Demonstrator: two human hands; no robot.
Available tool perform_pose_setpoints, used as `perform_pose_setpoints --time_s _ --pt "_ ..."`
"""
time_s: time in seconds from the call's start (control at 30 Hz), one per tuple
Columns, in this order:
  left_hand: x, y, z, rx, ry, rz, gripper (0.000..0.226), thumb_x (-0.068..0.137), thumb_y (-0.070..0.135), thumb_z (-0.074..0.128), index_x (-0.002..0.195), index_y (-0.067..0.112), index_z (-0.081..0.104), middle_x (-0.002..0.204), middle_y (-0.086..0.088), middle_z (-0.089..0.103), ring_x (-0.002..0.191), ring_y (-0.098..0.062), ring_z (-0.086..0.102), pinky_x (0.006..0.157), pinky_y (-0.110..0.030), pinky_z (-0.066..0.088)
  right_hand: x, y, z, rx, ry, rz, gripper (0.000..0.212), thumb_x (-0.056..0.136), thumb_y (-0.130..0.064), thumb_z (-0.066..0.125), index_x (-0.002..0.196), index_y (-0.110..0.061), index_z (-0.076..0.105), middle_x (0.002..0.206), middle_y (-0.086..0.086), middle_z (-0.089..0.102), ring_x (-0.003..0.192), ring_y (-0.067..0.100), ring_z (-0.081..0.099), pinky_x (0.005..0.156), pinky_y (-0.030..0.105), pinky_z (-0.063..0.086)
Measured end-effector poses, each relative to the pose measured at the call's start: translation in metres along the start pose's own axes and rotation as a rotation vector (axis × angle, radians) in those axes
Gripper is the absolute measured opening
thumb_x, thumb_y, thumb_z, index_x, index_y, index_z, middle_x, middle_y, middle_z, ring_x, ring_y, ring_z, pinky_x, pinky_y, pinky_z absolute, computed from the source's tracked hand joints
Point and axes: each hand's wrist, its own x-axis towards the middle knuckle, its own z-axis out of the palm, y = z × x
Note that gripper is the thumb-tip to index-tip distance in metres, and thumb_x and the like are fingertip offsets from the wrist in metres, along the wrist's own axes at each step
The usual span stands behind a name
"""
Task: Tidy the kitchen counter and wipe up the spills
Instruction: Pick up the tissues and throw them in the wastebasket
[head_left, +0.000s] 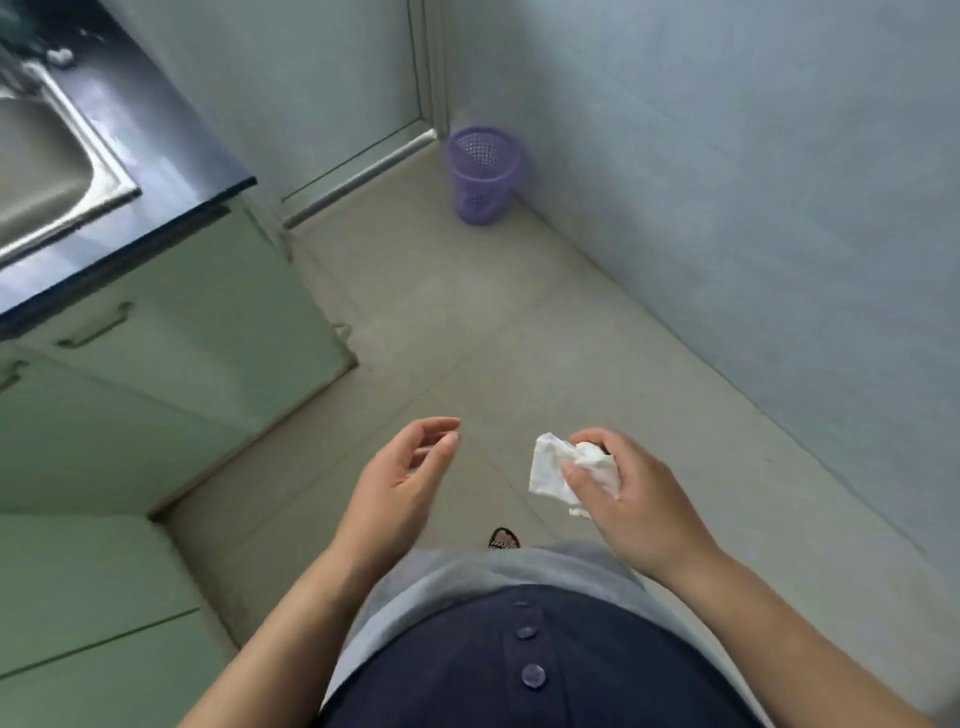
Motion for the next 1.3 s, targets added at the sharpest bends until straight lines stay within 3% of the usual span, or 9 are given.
perform_pose_setpoints --time_s 0.17,0.47,0.63,0.8,0.93,1.07,1.2,1.3 --pt "0.069 0.034 0.015 0.087 -0.112 -0.027 0.016 0.092 0.028 0.052 0.104 0.032 0.062 0.103 0.011 0.069 0.097 0.003 0.061 0.077 -0.004 0.041 0.054 0.011 -0.026 0.036 0.021 0.083 0.011 0.089 -0.037 0.053 0.099 -0.034 0.054 0.096 -0.018 0.06 0.089 -0.003 0.055 0.068 0.008 0.041" --pt "0.26 0.08 -0.024 0.105 -0.094 -0.043 0.014 0.092 0.028 0.052 0.098 0.035 0.063 0.097 0.014 0.07 0.093 0.004 0.061 0.072 -0.003 0.039 0.244 -0.022 -0.056 0.042 0.053 0.12 0.026 0.089 -0.038 0.052 0.114 -0.029 0.054 0.108 -0.012 0.06 0.096 0.005 0.056 0.078 0.02 0.043" --pt "0.383 0.145 -0.067 0.127 -0.084 0.003 0.014 0.093 0.034 0.051 0.1 0.037 0.062 0.1 0.015 0.069 0.095 0.006 0.06 0.078 -0.01 0.041 0.368 -0.086 -0.093 0.098 0.106 0.103 0.026 0.089 -0.037 0.053 0.114 -0.03 0.054 0.105 -0.014 0.061 0.094 0.003 0.056 0.072 0.013 0.041" --pt "0.469 0.176 -0.091 0.152 -0.056 -0.041 0.014 0.093 0.036 0.05 0.1 0.038 0.062 0.101 0.018 0.068 0.095 0.01 0.058 0.073 -0.02 0.042 0.46 -0.111 -0.113 0.12 0.095 0.121 0.025 0.089 -0.038 0.052 0.113 -0.033 0.053 0.104 -0.015 0.061 0.094 0.0 0.056 0.071 0.012 0.04" --pt "0.535 0.192 -0.1 0.18 -0.071 -0.083 0.015 0.092 0.035 0.049 0.099 0.037 0.062 0.102 0.019 0.067 0.097 0.01 0.058 0.076 -0.012 0.04 0.531 -0.118 -0.126 0.127 0.07 0.15 0.024 0.089 -0.036 0.052 0.112 -0.033 0.054 0.102 -0.015 0.062 0.093 -0.001 0.056 0.069 0.012 0.04" --pt "0.625 0.206 -0.102 0.182 -0.052 -0.101 0.014 0.093 0.034 0.05 0.098 0.038 0.062 0.103 0.016 0.068 0.099 0.005 0.059 0.082 -0.016 0.04 0.631 -0.12 -0.143 0.13 0.033 0.153 0.019 0.089 -0.038 0.052 0.107 -0.036 0.054 0.102 -0.013 0.063 0.091 0.0 0.057 0.065 0.011 0.038" --pt "0.733 0.238 -0.1 0.231 -0.007 -0.126 0.016 0.093 0.034 0.049 0.101 0.034 0.062 0.102 0.017 0.066 0.094 0.013 0.055 0.071 -0.001 0.037 0.754 -0.129 -0.18 0.094 -0.009 0.094 0.037 0.078 -0.047 0.047 0.11 -0.031 0.055 0.104 -0.014 0.062 0.093 0.0 0.056 0.068 0.008 0.04" --pt "0.819 0.269 -0.104 0.257 0.04 -0.141 0.018 0.093 0.035 0.048 0.103 0.03 0.062 0.096 0.019 0.064 0.086 0.014 0.054 0.065 0.0 0.036 0.847 -0.14 -0.212 0.022 -0.073 0.056 0.027 0.087 -0.04 0.054 0.112 -0.03 0.054 0.107 -0.011 0.062 0.093 0.006 0.056 0.069 0.01 0.039"
